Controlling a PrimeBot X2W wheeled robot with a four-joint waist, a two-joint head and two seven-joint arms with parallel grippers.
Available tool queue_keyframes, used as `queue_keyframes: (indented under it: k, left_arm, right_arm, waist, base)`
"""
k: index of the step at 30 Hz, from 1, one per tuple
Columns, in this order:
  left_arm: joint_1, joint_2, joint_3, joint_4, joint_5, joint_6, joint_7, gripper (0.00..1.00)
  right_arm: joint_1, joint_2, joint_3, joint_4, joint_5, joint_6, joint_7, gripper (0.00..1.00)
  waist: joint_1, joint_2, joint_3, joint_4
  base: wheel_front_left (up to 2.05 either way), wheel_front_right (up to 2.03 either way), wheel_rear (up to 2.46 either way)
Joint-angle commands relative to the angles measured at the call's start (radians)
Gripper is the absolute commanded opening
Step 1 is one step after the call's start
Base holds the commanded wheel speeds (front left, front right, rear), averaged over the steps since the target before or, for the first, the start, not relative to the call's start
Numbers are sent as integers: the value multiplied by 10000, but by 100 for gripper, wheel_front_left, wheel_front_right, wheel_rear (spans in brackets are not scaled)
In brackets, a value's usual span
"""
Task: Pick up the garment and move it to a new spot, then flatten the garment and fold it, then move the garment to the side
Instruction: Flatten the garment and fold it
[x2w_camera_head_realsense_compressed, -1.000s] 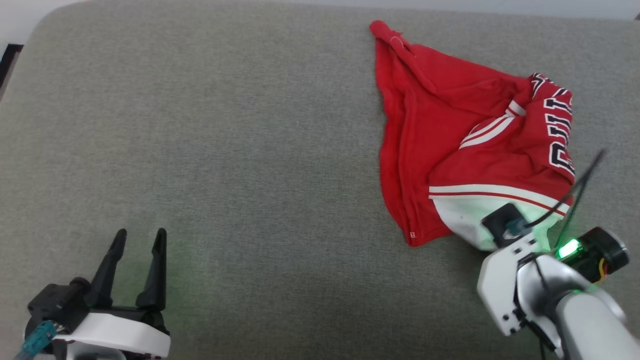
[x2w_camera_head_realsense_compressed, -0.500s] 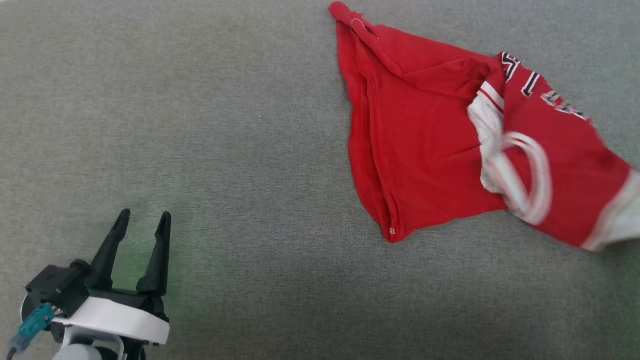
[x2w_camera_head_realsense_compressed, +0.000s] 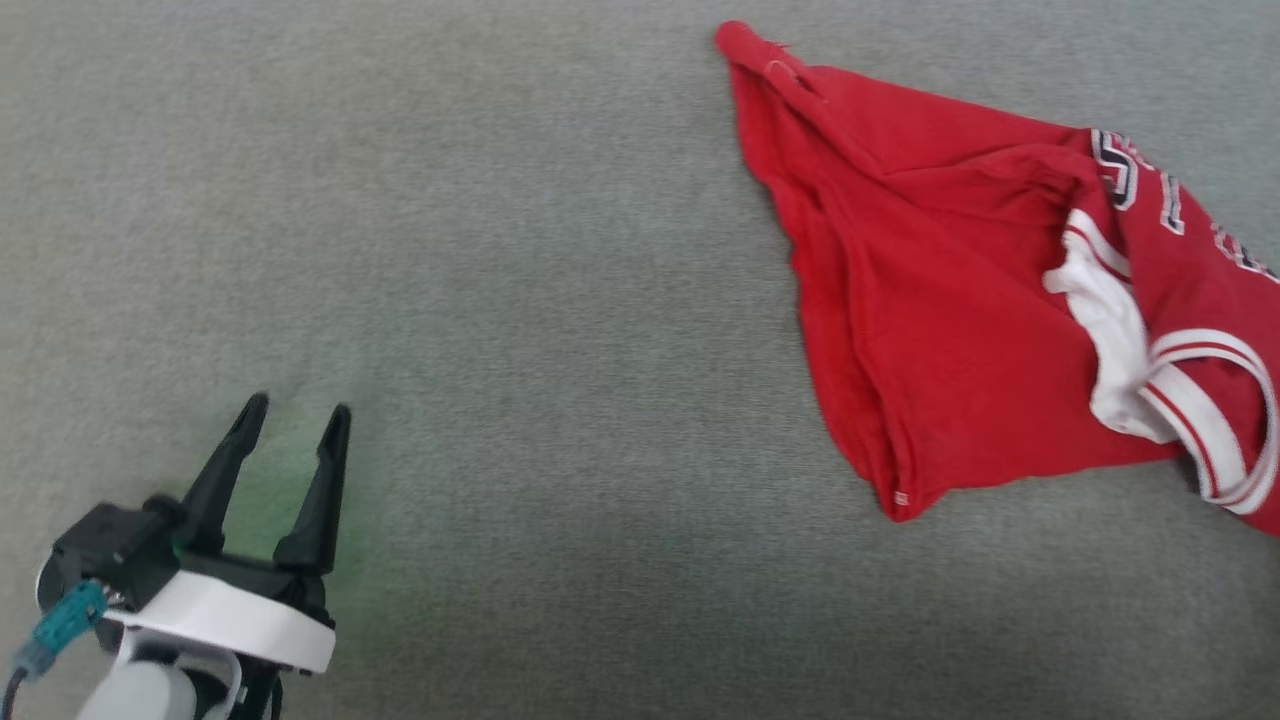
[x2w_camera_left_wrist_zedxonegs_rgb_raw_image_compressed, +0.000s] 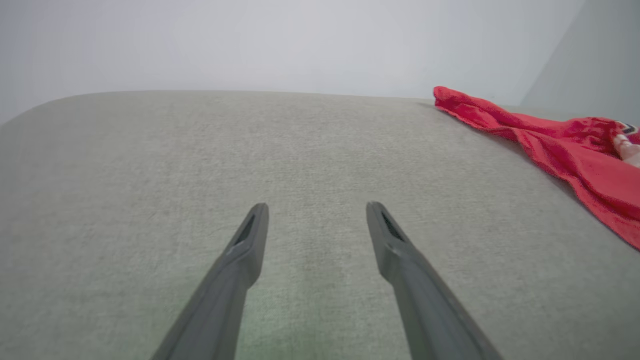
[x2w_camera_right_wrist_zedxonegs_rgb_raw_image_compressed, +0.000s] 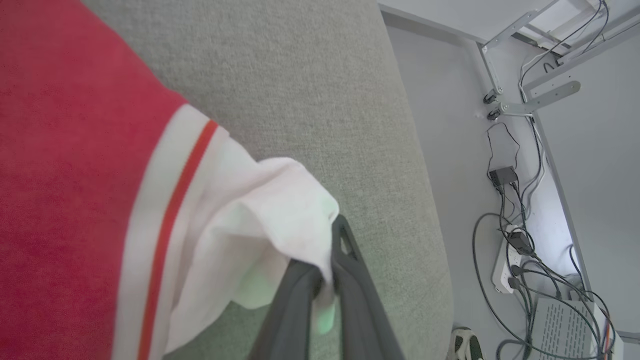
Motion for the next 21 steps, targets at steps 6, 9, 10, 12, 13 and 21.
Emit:
queue_keyframes:
  k: [6, 9, 10, 12, 13, 21]
  left_arm:
    - [-956, 1143, -843, -755, 11, 29, -53, 100]
    - [-1784, 2097, -1644, -1224, -80, 29, -53, 100]
    - [-2103, 2451, -1996, -1381, -137, 29, -53, 100]
    - [-2887, 3152, -2850, -1572, -341, 29, -53, 100]
    - [-3257, 3542, -3346, -1604, -453, 29, -53, 100]
    - [-7336, 5003, -7738, -1532, -3842, 29, 2601, 100]
  right_arm:
    - [-457, 730, 116, -81, -320, -52, -1474, 100]
    - [-577, 1342, 112, -569, -278, -50, -2354, 100]
    - [-636, 1520, 145, -742, -177, -50, -2708, 100]
    - [-716, 1892, 269, -1069, 82, -50, -3364, 100]
    - [-741, 2031, 494, -1174, 201, -50, -3655, 100]
    - [-361, 2287, 2923, -620, 2267, -50, -5675, 100]
  waist:
    - [0, 0, -181, -735]
    - [0, 0, -158, -1281]
    - [0, 0, -128, -1504]
    - [0, 0, -49, -1941]
    - [0, 0, 21, -2219]
    - [0, 0, 671, -4207]
  base:
    - [0, 0, 0]
    - [0, 0, 0]
    - [0, 0, 0]
    - [0, 0, 0]
    - [0, 0, 0]
    - [0, 0, 0]
